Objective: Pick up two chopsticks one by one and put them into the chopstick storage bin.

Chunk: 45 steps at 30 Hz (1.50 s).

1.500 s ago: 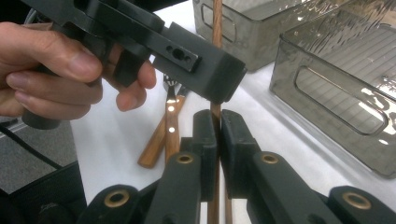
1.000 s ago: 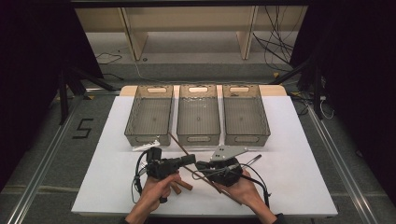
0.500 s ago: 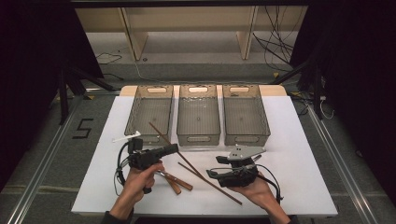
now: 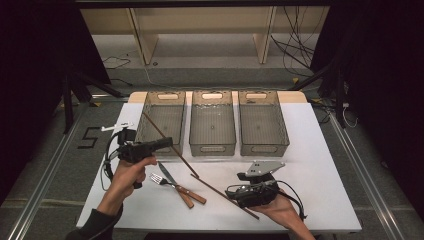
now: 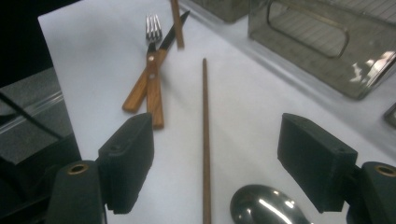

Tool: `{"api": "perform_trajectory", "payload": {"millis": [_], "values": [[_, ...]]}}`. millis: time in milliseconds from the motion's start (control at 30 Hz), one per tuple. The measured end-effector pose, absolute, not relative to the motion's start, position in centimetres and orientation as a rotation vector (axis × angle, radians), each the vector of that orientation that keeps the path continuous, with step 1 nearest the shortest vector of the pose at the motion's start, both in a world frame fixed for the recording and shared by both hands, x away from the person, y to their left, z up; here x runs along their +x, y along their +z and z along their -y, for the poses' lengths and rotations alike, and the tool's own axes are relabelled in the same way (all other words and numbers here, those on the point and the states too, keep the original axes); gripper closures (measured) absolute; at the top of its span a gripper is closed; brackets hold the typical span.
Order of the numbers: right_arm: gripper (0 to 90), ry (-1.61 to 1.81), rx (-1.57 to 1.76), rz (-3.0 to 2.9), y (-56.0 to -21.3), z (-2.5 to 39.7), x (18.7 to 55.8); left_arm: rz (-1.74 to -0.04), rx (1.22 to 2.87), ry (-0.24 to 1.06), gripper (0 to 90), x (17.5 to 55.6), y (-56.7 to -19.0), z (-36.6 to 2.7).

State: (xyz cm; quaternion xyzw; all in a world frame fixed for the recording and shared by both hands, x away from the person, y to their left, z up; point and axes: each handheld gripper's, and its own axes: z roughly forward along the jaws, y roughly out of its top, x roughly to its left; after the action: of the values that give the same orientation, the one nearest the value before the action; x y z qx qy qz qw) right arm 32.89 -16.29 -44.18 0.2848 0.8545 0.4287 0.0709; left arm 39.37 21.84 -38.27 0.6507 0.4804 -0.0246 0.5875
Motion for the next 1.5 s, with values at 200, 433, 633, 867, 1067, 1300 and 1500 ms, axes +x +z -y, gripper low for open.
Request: {"api": "perform_trajectory", "payload": {"millis": [200,433,633,867,1067,1300,1500], "values": [[26.7,1.267,0.858,-2.598,-44.6,16.4,32.7,-1.13,1.6,-0.002,84.2,41.0,-35.6,-22.6],[26.7,1.269,0.859,-2.6,-44.7,16.6,32.5,-1.15,1.626,0.073,84.2,42.9,-32.7,-23.5],[26.5,1.281,0.849,-2.593,-44.7,16.7,32.4,-1.185,1.62,0.11,84.2,44.7,-31.6,-24.4],[25.5,1.302,0.841,-2.583,-44.8,16.6,32.1,-1.239,1.644,0.164,84.2,46.7,-31.7,-24.4],[25.3,1.318,0.835,-2.567,-44.7,16.8,31.9,-1.295,1.649,0.18,84.2,48.6,-32.5,-24.5],[25.6,1.308,0.83,-2.577,-44.9,16.8,31.9,-1.349,1.644,0.183,84.3,50.2,-33.0,-24.7],[25.7,1.307,0.83,-2.583,-44.9,16.8,31.9,-1.38,1.655,0.17,84.2,51.0,-33.8,-24.4]]}}
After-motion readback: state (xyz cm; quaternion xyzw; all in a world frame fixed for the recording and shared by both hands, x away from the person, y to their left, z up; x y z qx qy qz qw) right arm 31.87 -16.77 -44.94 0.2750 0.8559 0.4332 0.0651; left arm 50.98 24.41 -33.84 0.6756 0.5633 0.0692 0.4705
